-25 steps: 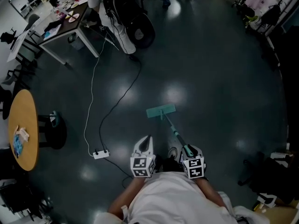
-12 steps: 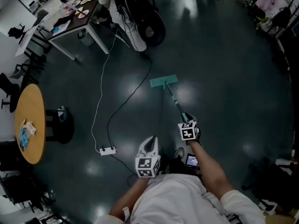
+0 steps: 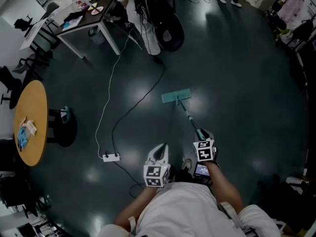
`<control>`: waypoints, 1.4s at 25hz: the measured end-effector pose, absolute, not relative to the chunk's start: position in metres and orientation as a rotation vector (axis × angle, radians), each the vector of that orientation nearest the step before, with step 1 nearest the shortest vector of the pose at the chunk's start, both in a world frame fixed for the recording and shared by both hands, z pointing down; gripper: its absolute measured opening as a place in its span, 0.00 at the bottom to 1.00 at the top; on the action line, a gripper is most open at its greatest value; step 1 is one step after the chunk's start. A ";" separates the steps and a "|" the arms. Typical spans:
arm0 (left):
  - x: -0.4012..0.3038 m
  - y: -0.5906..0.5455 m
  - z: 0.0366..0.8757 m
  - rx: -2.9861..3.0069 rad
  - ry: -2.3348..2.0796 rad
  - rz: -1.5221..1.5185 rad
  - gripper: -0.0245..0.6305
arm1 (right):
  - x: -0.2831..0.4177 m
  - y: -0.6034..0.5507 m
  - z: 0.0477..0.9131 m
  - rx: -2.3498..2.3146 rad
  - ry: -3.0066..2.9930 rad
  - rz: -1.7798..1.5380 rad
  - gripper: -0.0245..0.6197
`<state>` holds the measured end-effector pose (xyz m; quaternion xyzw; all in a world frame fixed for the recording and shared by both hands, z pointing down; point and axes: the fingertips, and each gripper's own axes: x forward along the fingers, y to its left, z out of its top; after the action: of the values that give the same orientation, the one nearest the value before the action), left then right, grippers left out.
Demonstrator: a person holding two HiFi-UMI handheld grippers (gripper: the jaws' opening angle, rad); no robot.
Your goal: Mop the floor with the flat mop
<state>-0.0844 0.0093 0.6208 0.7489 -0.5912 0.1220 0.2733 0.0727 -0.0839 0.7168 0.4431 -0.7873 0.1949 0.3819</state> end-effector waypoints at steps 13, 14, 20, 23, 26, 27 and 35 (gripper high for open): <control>-0.044 0.002 0.599 2.151 -1.502 0.297 0.04 | 0.086 0.034 0.638 1.048 -2.113 0.499 0.22; -0.041 0.003 0.598 2.155 -1.497 0.297 0.04 | 0.086 0.035 0.636 1.050 -2.114 0.502 0.22; -0.043 0.008 0.595 2.164 -1.506 0.292 0.04 | 0.086 0.039 0.638 1.052 -2.117 0.485 0.22; -0.047 0.007 0.594 2.159 -1.521 0.285 0.04 | 0.086 0.037 0.639 1.050 -2.122 0.489 0.22; -0.049 0.010 0.593 2.154 -1.529 0.281 0.04 | 0.085 0.038 0.636 1.052 -2.123 0.489 0.22; -0.049 0.010 0.593 2.152 -1.530 0.280 0.04 | 0.085 0.038 0.636 1.050 -2.123 0.487 0.22; -0.055 0.013 0.594 2.144 -1.532 0.278 0.04 | 0.077 0.033 0.633 1.058 -2.141 0.475 0.22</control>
<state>-0.0551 0.0126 0.5940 0.7847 -0.5609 0.1018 0.2436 0.0769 0.0331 0.6325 0.4078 -0.8249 0.1829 0.3462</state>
